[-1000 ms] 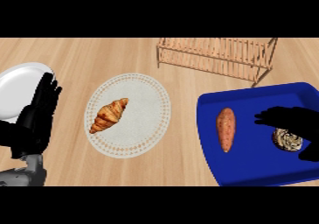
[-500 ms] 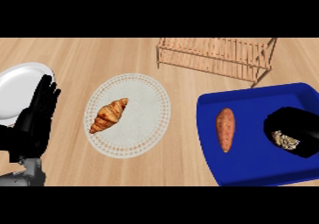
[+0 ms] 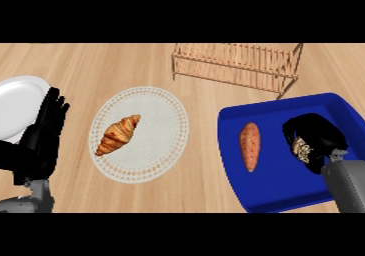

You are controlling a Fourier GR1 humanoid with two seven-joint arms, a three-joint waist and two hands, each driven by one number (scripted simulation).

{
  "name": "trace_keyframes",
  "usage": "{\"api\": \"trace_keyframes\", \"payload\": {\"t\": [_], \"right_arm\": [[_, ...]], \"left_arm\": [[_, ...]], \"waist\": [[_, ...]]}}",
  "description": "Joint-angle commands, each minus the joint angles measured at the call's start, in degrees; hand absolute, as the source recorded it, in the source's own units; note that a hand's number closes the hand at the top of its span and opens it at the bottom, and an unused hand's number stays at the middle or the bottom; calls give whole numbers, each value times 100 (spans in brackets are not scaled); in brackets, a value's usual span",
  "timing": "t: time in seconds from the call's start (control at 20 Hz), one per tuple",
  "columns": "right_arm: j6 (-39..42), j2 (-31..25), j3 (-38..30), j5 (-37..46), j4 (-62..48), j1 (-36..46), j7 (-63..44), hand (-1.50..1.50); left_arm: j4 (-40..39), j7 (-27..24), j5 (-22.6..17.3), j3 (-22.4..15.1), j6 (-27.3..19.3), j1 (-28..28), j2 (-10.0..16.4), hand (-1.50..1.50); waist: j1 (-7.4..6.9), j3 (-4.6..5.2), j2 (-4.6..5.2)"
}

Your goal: Pick the cupcake from the tray and place it in the tiered shelf

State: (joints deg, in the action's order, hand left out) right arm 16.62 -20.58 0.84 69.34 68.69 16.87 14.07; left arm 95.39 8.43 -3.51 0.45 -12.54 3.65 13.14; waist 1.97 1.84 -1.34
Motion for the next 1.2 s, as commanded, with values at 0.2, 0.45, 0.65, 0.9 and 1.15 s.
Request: {"api": "trace_keyframes", "payload": {"t": [0.2, 0.45, 0.65, 0.9, 1.15], "right_arm": [[68, 2001, -272, -451, 664, 526, -3038, 150], [-907, 2040, -104, -1402, 1668, 1220, -4507, 150], [-1619, 2051, 377, -1241, 2209, 1916, -6300, 150], [-1220, 2056, 1240, -418, 2797, 2923, -8636, 150], [-911, 2056, 1351, -374, 2716, 3379, -9319, 150]], "left_arm": [[44, 52, 7, -96, 78, 12, 3, 0], [-94, 29, 29, -132, 79, 132, -41, 0], [-132, 90, 68, -139, -15, 295, -109, 0], [-271, -56, 32, -108, 52, 229, -137, 0], [220, 221, 352, -304, -154, 128, -164, 0]], "waist": [[-249, -167, 5], [-288, -176, -26], [-332, -167, 14], [-252, -161, 48], [-252, -181, 97]]}}
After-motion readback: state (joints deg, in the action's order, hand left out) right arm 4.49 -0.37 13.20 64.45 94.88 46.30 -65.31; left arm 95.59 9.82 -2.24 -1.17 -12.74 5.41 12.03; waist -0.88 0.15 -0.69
